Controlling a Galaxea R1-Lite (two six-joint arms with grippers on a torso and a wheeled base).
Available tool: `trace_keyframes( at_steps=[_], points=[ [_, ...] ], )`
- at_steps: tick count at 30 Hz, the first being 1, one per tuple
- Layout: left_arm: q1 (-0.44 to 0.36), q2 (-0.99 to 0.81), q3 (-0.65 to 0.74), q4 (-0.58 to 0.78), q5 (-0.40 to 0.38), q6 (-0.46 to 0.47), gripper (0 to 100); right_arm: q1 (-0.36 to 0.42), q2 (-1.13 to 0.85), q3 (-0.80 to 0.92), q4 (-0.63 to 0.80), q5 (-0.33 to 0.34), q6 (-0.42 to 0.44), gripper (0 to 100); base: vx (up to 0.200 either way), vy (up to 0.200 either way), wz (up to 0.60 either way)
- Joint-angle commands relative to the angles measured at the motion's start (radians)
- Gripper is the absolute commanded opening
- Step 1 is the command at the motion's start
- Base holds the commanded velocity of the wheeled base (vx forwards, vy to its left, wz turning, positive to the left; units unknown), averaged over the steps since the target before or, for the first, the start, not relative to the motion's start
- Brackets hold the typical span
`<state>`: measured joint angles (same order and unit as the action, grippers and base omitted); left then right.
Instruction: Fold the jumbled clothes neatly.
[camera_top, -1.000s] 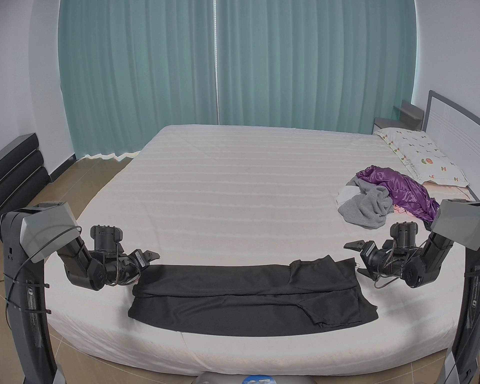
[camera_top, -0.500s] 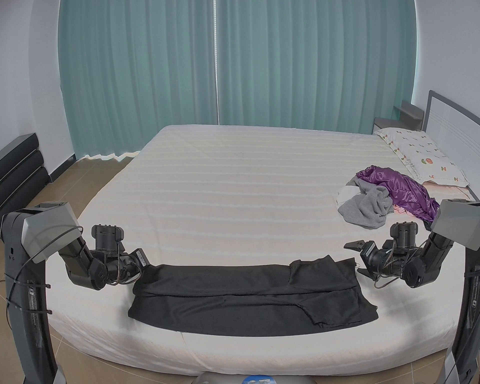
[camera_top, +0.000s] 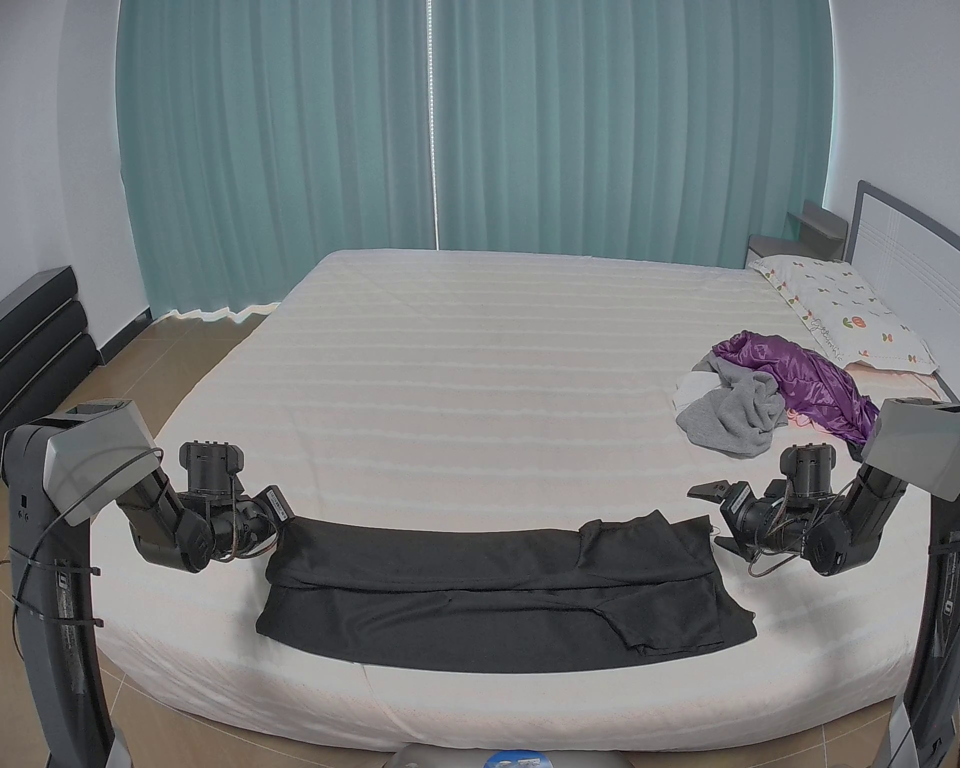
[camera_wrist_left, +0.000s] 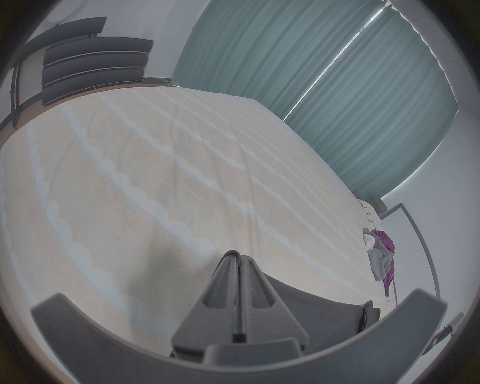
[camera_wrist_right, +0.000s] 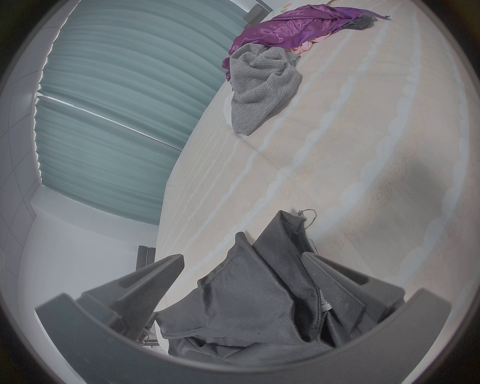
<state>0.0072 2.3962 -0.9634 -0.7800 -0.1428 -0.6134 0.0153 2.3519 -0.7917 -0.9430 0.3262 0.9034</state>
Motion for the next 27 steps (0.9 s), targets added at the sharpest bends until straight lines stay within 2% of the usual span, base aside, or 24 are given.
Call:
trace_keyframes(
  at_steps=[1,19,20,27],
  points=[
    [0.002,0.006,-0.008,-0.002,0.000,-0.009,0,0.002,0.001,0.000,0.000,-0.001,0.000,100,0.000,0.000,0.00],
    [0.020,0.034,-0.049,-0.004,-0.004,-0.020,0,0.002,0.004,0.000,0.000,-0.003,-0.001,100,0.000,0.000,0.00],
    [0.020,0.034,-0.049,-0.004,-0.004,-0.020,100,0.002,0.004,0.000,0.000,-0.003,-0.003,100,0.000,0.000,0.00],
    [0.019,0.035,-0.049,-0.004,-0.009,-0.020,100,0.002,0.009,-0.017,0.012,-0.012,-0.006,100,0.000,0.000,0.00]
  ],
)
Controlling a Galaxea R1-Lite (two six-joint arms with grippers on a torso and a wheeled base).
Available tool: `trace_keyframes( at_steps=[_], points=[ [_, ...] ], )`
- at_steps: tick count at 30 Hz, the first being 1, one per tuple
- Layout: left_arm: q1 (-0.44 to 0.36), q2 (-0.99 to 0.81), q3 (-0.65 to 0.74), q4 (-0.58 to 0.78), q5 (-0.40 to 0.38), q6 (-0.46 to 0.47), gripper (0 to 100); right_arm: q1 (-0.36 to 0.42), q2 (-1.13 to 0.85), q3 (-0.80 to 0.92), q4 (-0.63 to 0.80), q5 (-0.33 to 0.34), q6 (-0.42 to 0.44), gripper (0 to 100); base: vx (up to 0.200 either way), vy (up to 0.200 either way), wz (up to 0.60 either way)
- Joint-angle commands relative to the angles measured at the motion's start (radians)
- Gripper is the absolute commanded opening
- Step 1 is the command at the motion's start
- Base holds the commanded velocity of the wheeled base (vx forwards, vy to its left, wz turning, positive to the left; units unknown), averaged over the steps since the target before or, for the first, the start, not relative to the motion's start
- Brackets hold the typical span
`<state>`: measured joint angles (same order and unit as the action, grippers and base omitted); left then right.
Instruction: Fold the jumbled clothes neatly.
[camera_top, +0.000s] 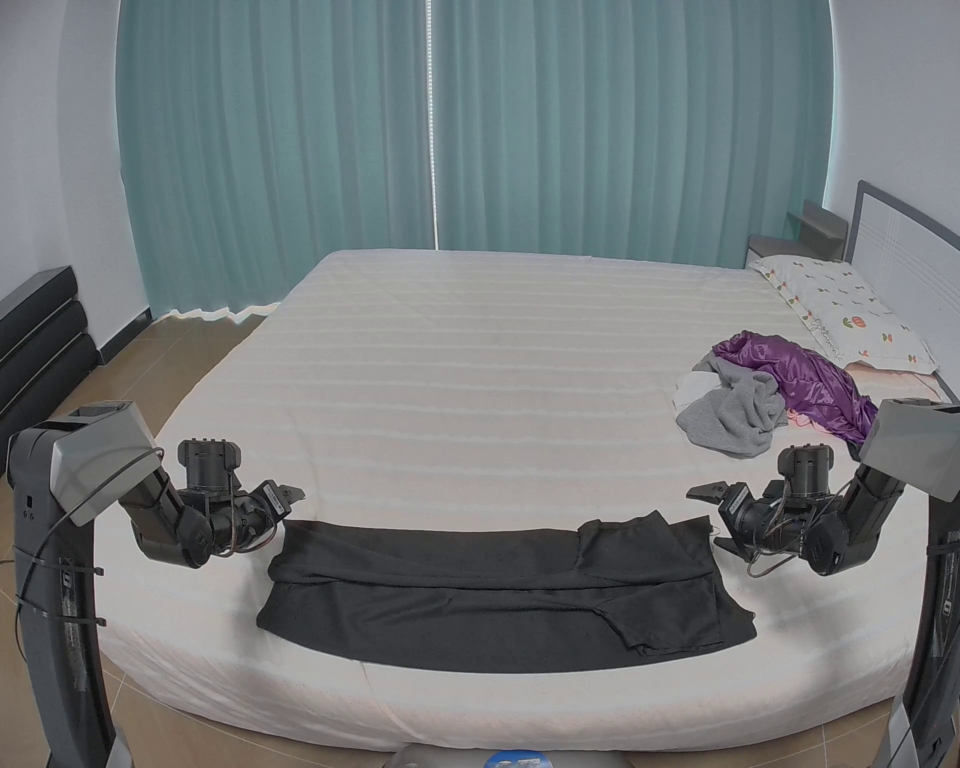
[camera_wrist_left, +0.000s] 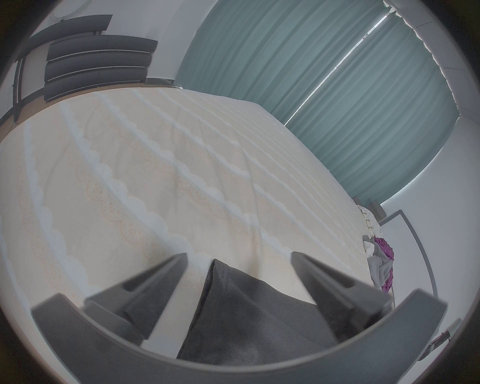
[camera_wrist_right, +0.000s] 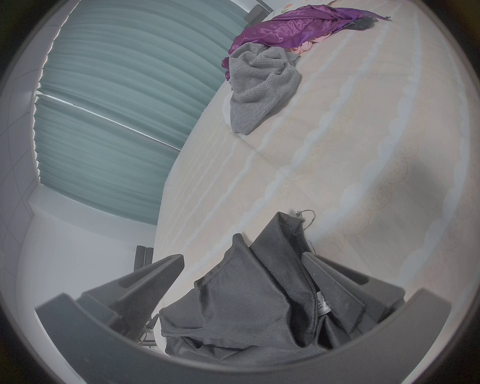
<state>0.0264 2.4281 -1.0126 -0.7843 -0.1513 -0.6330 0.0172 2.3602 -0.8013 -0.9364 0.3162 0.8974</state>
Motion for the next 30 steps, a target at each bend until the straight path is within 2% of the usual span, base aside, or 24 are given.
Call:
trace_keyframes(
  at_steps=[1,5,10,11,17,18,23,30],
  points=[
    [0.000,0.005,0.000,0.000,-0.001,-0.001,100,0.000,0.001,-0.007,0.005,-0.005,-0.002,100,0.000,0.000,0.00],
    [0.001,0.006,0.000,0.000,-0.001,-0.001,100,-0.005,0.010,-0.032,0.013,-0.081,-0.031,100,0.000,0.000,0.00],
    [-0.002,0.011,0.000,-0.001,-0.001,0.001,100,0.001,0.073,-0.107,0.100,-0.123,-0.080,100,0.000,0.000,0.00],
    [-0.002,0.009,0.002,-0.001,-0.001,0.001,100,0.007,0.096,-0.154,0.128,-0.167,-0.095,100,0.000,0.000,0.00],
    [-0.002,0.011,0.002,-0.009,0.001,0.001,100,0.023,0.126,-0.231,0.177,-0.186,-0.098,100,0.000,0.000,0.00],
    [-0.002,0.012,0.002,-0.009,0.001,0.001,100,0.023,0.126,-0.234,0.183,-0.186,-0.098,0,0.000,0.000,0.00],
    [-0.002,0.023,0.000,-0.015,0.006,0.007,100,0.035,0.139,-0.251,0.217,-0.193,-0.140,0,0.000,0.000,0.00],
    [-0.003,0.023,0.000,-0.015,0.006,0.007,100,0.017,0.139,-0.268,0.214,-0.193,-0.137,0,0.000,0.000,0.00]
  ],
)
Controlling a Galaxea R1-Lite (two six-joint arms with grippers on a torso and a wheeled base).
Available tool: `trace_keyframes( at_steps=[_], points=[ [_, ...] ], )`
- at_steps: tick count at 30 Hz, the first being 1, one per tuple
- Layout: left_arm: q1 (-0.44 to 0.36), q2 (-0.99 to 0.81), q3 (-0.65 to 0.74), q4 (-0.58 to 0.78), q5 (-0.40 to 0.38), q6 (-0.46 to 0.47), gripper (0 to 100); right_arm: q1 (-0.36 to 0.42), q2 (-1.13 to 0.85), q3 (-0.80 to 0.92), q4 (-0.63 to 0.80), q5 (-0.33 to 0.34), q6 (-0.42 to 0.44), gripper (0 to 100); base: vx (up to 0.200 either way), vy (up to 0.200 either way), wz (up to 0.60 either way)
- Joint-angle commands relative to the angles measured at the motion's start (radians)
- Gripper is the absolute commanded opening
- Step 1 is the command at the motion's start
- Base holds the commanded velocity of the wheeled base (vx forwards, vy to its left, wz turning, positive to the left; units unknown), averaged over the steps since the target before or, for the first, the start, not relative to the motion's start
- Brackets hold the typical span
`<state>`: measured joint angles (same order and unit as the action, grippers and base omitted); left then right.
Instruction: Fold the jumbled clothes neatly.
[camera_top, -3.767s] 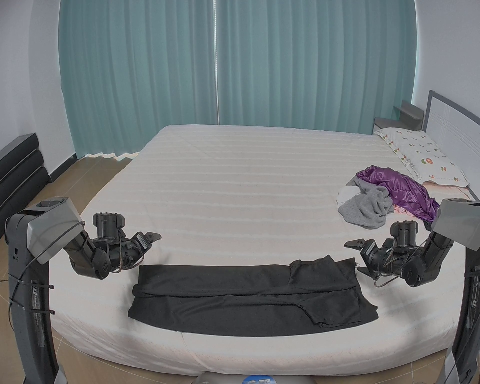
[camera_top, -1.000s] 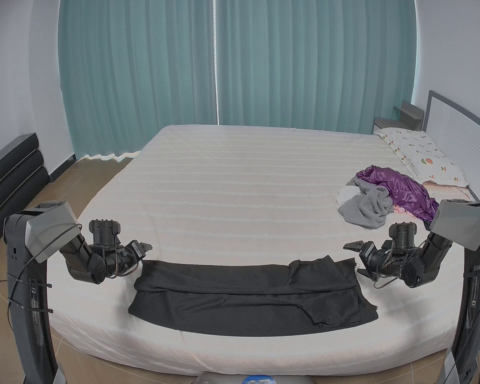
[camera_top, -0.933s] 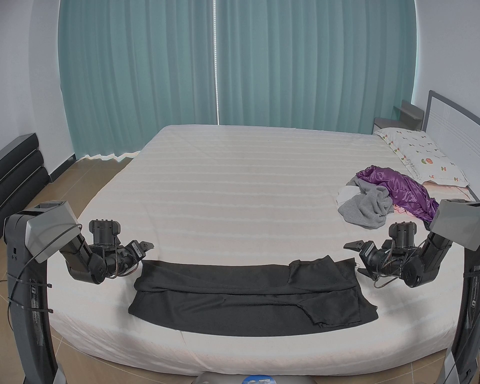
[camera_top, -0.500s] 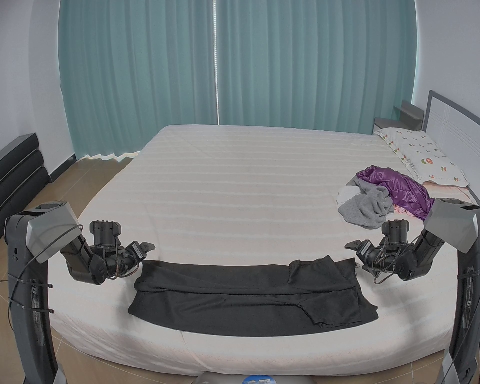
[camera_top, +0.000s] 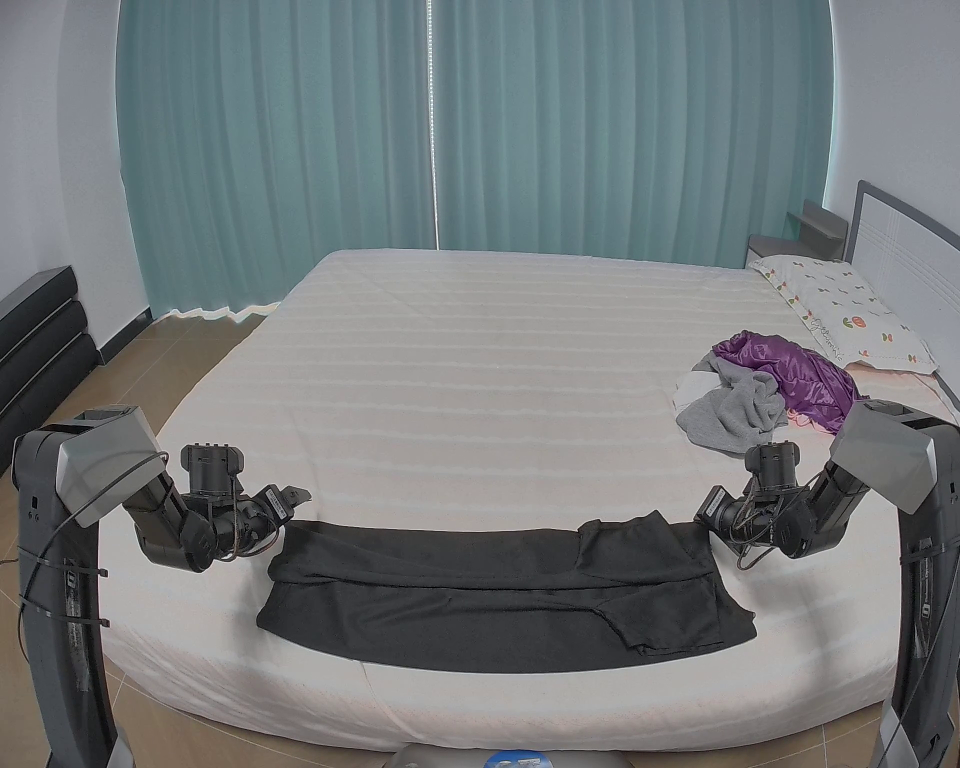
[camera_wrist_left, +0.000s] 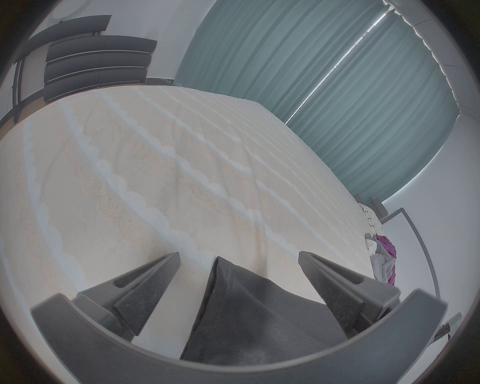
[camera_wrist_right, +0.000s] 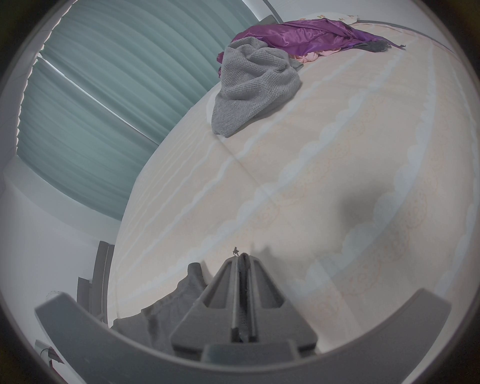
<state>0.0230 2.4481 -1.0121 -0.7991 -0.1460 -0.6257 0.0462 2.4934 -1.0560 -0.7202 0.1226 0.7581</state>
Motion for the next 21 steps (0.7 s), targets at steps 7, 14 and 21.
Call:
trace_keyframes(
  at_steps=[7,14,21],
  points=[
    [0.000,0.003,0.000,0.000,0.000,0.001,100,-0.023,0.015,-0.022,-0.010,0.000,0.004,0,0.000,0.000,0.00],
    [0.000,0.003,0.000,0.000,0.000,0.001,100,-0.026,0.021,-0.027,-0.010,0.003,0.009,100,0.000,0.000,0.00],
    [0.002,0.000,0.001,0.000,-0.001,-0.005,100,-0.039,-0.021,-0.018,-0.015,0.019,0.107,100,0.000,0.000,0.00]
  ],
)
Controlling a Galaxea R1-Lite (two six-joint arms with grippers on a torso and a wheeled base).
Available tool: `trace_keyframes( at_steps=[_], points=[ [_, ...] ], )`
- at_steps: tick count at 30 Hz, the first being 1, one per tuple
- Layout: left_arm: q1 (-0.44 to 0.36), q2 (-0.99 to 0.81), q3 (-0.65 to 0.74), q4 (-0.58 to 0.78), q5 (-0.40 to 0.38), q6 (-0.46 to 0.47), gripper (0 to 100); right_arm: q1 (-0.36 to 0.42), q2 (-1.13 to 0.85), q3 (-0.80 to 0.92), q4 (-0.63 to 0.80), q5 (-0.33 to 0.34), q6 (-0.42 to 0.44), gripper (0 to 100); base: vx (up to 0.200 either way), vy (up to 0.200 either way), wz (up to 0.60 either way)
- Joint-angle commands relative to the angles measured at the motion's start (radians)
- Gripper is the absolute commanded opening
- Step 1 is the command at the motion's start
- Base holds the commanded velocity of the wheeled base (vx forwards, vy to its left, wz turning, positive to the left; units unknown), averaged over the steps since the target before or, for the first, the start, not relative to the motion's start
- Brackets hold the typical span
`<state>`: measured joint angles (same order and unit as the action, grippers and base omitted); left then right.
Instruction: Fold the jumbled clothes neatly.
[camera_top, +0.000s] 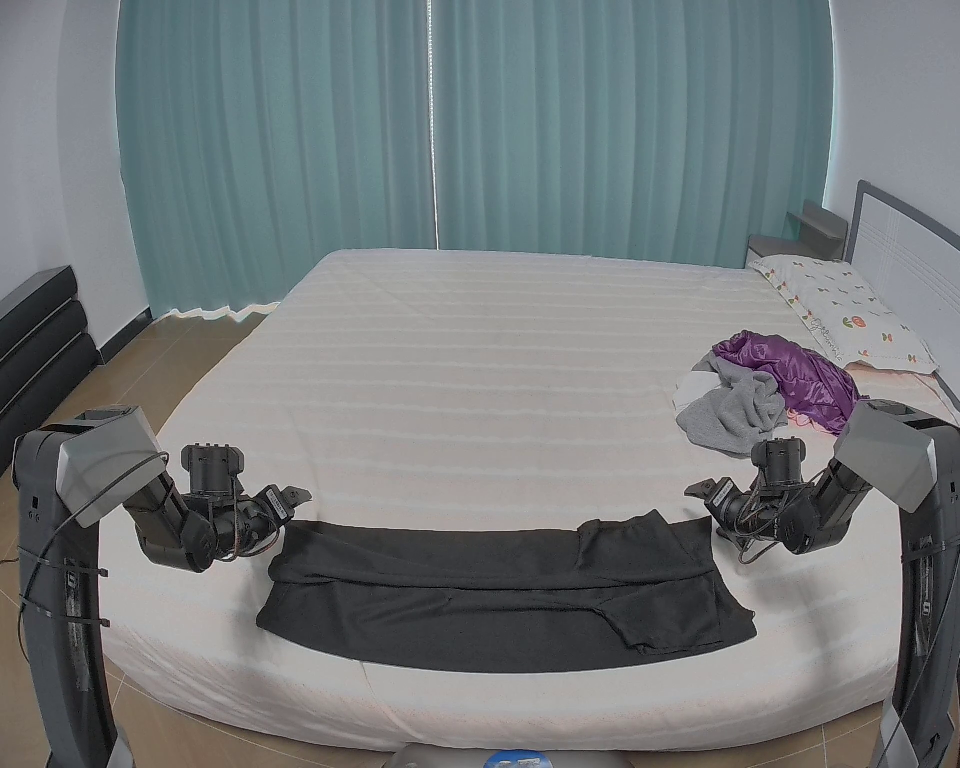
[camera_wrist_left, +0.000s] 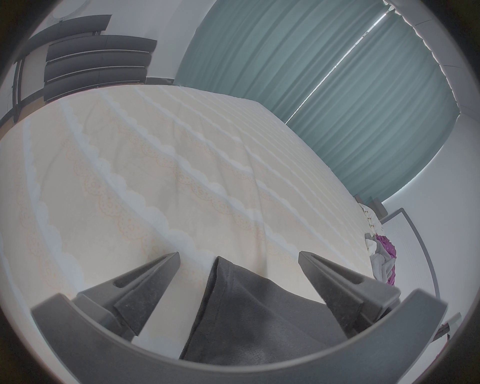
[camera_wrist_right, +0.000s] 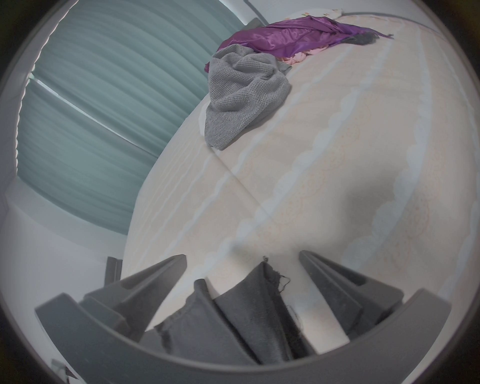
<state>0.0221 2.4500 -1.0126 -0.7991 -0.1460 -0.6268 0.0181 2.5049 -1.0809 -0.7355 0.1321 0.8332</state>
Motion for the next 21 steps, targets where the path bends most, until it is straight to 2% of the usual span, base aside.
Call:
trace_keyframes(
  at_steps=[1,5,10,16,19,21],
  points=[
    [0.002,-0.002,0.002,0.000,-0.003,-0.004,100,-0.012,-0.037,0.009,0.001,0.012,0.041,100,0.000,0.000,0.00],
    [0.002,-0.013,0.017,0.000,-0.009,-0.007,100,-0.032,-0.069,0.035,0.001,0.035,0.084,100,0.000,0.000,0.00],
    [-0.008,-0.011,0.025,0.000,-0.012,0.007,100,-0.041,-0.086,0.087,-0.039,0.076,0.080,100,0.000,0.000,0.00],
    [-0.030,-0.008,0.022,0.001,-0.012,0.039,100,-0.038,-0.080,0.114,-0.096,0.078,0.075,100,0.000,0.000,0.00],
    [-0.033,-0.017,0.045,0.006,0.003,0.048,100,-0.040,-0.086,0.127,-0.099,0.080,0.076,100,0.000,0.000,0.00],
    [-0.024,-0.069,0.124,0.000,0.002,0.044,100,-0.038,-0.104,0.148,-0.099,0.081,0.081,100,0.000,0.000,0.00]
  ],
)
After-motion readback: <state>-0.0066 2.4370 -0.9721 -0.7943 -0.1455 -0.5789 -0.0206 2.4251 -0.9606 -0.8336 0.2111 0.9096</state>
